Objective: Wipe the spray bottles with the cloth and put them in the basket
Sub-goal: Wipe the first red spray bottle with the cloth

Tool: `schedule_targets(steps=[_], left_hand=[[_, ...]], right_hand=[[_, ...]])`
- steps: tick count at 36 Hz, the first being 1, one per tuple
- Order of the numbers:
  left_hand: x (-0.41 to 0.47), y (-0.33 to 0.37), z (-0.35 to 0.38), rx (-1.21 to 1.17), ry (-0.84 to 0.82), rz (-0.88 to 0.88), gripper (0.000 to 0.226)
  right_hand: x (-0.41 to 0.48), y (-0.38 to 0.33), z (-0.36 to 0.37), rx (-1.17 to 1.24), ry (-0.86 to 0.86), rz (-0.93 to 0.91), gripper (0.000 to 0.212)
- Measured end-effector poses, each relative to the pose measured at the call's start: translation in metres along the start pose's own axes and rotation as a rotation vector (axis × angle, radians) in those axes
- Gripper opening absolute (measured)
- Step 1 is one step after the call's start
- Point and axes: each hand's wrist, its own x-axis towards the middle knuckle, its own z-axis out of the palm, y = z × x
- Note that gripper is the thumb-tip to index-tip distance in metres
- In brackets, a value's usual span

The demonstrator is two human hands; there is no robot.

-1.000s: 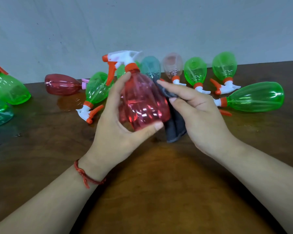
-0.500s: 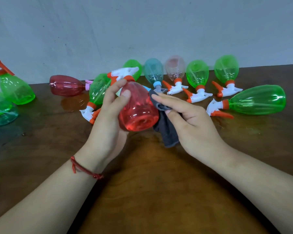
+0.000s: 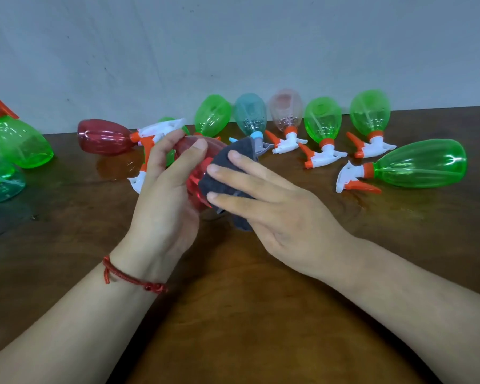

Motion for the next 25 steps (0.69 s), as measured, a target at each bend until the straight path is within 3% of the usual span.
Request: schedule_targets(steps=[2, 5, 8, 12, 16, 20, 25], left_hand=[[-0.002, 0.001, 0.002, -0.028, -0.009, 0.024, 0.05], [-0.003, 0.002, 0.005, -0.05, 0.008, 0.055, 0.056], [-0.004, 0.001, 0.01, -0.075, 0.016, 0.1, 0.056], [-0.005, -0.001, 0.013, -0.068, -0.004, 0.196, 0.059], [-0.006, -0.005, 0.009, 0.109, -0.008, 0.397, 0.062], [-0.005, -0.012, 0.002, 0.455, -0.107, 0.637, 0.063], [0.0, -0.01, -0.004, 0.535, -0.159, 0.694, 0.062]], right_hand=[[0.0, -0.004, 0.002, 0.148, 0.109, 0.125, 0.046], [0.003, -0.007, 0.0, 0.384, 0.282, 0.458, 0.045], [0.011, -0.007, -0.002, 0.744, 0.341, 0.761, 0.04], [0.019, -0.016, -0.001, 1.269, 0.361, 0.978, 0.037], [0.018, -0.023, -0.003, 1.509, 0.172, 1.061, 0.039], [0.013, -0.024, -0.008, 1.709, -0.044, 0.99, 0.047], [0.009, -0.01, -0.015, 1.842, 0.054, 1.03, 0.054]])
